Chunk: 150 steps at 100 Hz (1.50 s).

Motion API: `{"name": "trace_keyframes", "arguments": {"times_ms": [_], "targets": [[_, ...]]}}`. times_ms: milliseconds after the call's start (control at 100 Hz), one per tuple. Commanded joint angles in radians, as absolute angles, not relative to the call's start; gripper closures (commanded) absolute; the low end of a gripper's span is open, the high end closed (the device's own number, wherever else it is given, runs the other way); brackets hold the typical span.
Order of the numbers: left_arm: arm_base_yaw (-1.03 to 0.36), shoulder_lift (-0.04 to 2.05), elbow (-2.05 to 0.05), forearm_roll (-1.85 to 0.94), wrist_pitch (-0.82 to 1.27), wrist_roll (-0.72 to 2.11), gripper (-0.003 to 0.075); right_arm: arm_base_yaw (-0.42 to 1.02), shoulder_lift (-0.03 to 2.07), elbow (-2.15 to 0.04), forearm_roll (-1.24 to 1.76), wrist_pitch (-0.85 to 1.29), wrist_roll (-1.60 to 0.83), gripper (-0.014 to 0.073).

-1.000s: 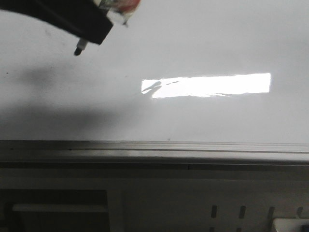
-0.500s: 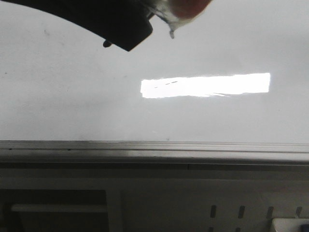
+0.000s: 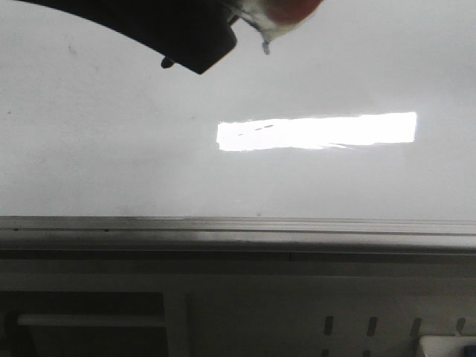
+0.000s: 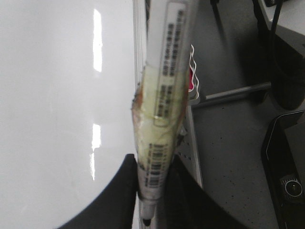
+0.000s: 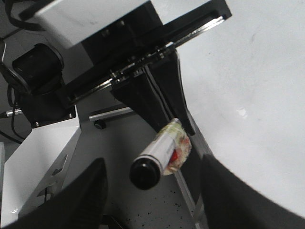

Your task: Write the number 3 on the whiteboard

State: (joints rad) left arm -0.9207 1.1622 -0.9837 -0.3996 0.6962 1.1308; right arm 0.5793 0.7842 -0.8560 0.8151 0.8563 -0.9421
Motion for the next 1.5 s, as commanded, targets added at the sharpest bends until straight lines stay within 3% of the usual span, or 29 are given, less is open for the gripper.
{"name": "trace_keyframes", "arguments": {"times_ms": [0,880,1020,1220,1270,1350,1490], "targets": [[-0.927,1.141,-1.019,-0.422,0.642,1.128,0.0741,0.603,0.806,-0.890,0.852,0.780,-0.953,0.0205],[-0.927,1.141,-1.019,-0.424,0.642,1.128,0.0741,0.646,1.012,-0.890,0.971,0.684,-0.953,0.0214],[-0.927,1.141,-1.019,-0.424,0.642,1.128,0.0741,0.646,1.012,-0.890,0.982,0.692,-0.953,0.0340],[-0.927,1.141,-1.019,-0.470,0.623,1.101,0.0733,0.646,1.012,-0.890,0.986,0.706,-0.953,0.0615],[-0.927,1.140,-1.019,-0.471,0.609,1.072,0.0699,0.646,1.012,-0.890,0.986,0.713,-0.953,0.0666],[-0.927,1.140,-1.019,-0.471,0.604,1.043,0.0584,0.646,1.012,-0.890,0.986,0.716,-0.953,0.0664],[-0.927,1.112,-1.019,-0.472,0.603,0.926,0.0274,0.646,1.007,-0.890,0.986,0.674,-0.953,0.0656]]}}
